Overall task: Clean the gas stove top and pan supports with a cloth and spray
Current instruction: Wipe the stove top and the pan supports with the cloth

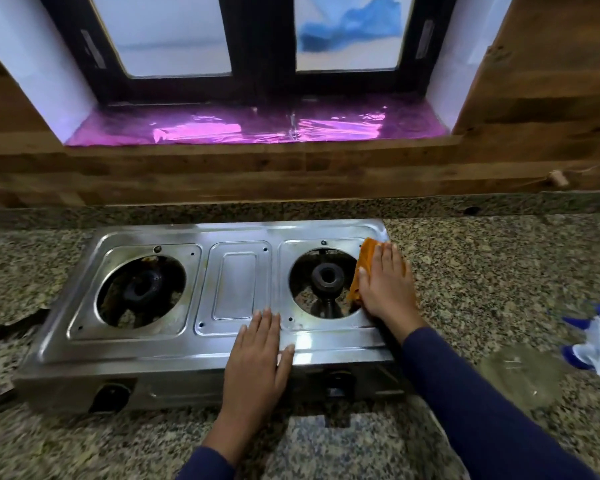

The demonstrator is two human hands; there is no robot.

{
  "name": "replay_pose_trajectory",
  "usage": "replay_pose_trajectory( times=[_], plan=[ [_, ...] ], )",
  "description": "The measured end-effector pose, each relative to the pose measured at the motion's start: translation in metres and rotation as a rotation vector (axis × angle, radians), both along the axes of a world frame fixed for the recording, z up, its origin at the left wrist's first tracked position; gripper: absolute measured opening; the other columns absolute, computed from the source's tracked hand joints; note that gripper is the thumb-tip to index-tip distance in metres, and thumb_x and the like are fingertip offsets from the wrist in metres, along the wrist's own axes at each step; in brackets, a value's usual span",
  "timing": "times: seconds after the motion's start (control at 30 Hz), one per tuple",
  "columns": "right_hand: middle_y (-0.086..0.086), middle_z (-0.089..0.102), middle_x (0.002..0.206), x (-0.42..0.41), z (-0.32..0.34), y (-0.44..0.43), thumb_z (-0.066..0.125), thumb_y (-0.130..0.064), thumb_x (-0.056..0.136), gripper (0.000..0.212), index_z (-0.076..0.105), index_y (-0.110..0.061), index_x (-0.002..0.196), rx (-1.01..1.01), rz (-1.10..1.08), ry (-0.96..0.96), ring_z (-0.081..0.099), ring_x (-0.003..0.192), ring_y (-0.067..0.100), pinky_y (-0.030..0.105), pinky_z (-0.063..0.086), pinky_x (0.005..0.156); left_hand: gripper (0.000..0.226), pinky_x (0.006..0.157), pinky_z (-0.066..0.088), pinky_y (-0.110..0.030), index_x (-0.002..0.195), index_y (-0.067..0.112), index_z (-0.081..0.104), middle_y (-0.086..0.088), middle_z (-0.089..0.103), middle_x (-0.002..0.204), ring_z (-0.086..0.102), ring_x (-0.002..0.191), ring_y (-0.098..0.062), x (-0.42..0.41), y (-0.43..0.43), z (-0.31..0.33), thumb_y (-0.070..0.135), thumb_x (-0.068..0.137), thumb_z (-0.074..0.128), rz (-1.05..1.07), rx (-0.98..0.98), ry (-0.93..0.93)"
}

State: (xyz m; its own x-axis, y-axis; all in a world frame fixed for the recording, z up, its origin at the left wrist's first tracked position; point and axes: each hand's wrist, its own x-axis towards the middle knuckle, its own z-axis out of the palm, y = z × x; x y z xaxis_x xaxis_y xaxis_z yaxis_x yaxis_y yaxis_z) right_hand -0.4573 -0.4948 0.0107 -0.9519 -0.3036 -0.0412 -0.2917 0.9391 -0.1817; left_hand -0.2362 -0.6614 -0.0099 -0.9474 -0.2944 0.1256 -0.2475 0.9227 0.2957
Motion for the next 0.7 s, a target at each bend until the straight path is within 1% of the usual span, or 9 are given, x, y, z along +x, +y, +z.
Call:
replay_pose_trajectory(
  times=[0.07,0.17,0.23,0.3,0.33,0.4,0.57,0.7],
  plan=[
    [0.011,0.006,0.165,-0.031,0.001,-0.015,0.020,-0.046,0.103,0.067,0.009,-0.007,0.156,0.004,0.008,0.002,0.002,0.152,0.025,0.045,0.004,0.121,0.062,0.116,0.020,-0.034,0.146,0.012,0.041,-0.008,0.040,0.152,0.032,0.143,-0.020,0.000,-0.003,0.001,0.050,0.100,0.024,-0.026,0.007,-0.007],
    [0.011,0.000,0.165,-0.072,0.002,-0.036,0.018,-0.045,0.104,0.067,0.005,-0.006,0.157,0.011,0.018,-0.048,-0.002,0.152,0.024,0.044,0.002,0.122,0.064,0.115,0.023,-0.034,0.147,0.012,0.041,-0.007,0.039,0.152,0.031,0.143,-0.020,0.002,-0.014,0.002,0.051,0.101,0.021,-0.098,0.020,-0.023],
    [0.012,-0.005,0.165,-0.090,0.004,-0.049,0.016,-0.046,0.104,0.067,0.002,-0.006,0.157,0.031,0.052,-0.091,-0.006,0.152,0.024,0.043,-0.001,0.122,0.063,0.117,0.021,-0.034,0.150,0.015,0.034,-0.003,0.031,0.157,0.023,0.147,-0.017,0.003,-0.022,0.000,0.053,0.101,0.022,-0.150,0.038,-0.023],
    [0.012,-0.007,0.165,-0.096,0.006,-0.067,0.016,-0.046,0.105,0.066,0.001,-0.007,0.157,0.041,0.119,-0.119,-0.008,0.152,0.024,0.043,-0.004,0.122,0.064,0.120,0.015,-0.033,0.153,0.019,0.025,0.002,0.020,0.160,0.013,0.150,-0.012,0.004,-0.027,-0.002,0.055,0.101,0.021,-0.180,0.059,-0.026],
    [0.011,-0.008,0.165,-0.095,0.006,-0.080,0.016,-0.046,0.105,0.066,0.002,-0.008,0.157,0.042,0.167,-0.126,-0.009,0.152,0.023,0.043,-0.004,0.122,0.064,0.120,0.012,-0.031,0.154,0.019,0.023,0.003,0.017,0.161,0.010,0.150,-0.011,0.004,-0.029,-0.003,0.055,0.101,0.020,-0.191,0.063,-0.027],
    [0.008,-0.007,0.165,-0.086,0.008,-0.113,0.017,-0.047,0.105,0.066,0.002,-0.011,0.157,0.050,0.273,-0.140,-0.009,0.152,0.022,0.042,-0.005,0.121,0.065,0.120,0.008,-0.029,0.154,0.018,0.024,0.003,0.018,0.161,0.011,0.150,-0.012,0.004,-0.032,-0.002,0.056,0.101,0.021,-0.221,0.060,-0.024],
    [0.006,-0.008,0.165,-0.040,0.013,-0.195,0.021,-0.050,0.103,0.070,-0.001,-0.012,0.157,0.067,0.480,-0.156,-0.010,0.152,0.021,0.043,-0.007,0.121,0.061,0.118,0.015,-0.028,0.152,0.017,0.031,0.003,0.024,0.159,0.019,0.148,-0.012,0.001,-0.049,0.003,0.050,0.101,0.030,-0.337,0.053,0.004],
    [0.006,-0.011,0.165,-0.011,0.010,-0.213,0.022,-0.050,0.103,0.070,-0.005,-0.014,0.157,0.075,0.592,-0.126,-0.012,0.151,0.021,0.043,-0.007,0.121,0.059,0.117,0.020,-0.032,0.153,0.018,0.029,0.004,0.024,0.160,0.017,0.149,-0.010,0.003,-0.058,0.001,0.049,0.103,0.028,-0.376,0.028,-0.009]
  ],
)
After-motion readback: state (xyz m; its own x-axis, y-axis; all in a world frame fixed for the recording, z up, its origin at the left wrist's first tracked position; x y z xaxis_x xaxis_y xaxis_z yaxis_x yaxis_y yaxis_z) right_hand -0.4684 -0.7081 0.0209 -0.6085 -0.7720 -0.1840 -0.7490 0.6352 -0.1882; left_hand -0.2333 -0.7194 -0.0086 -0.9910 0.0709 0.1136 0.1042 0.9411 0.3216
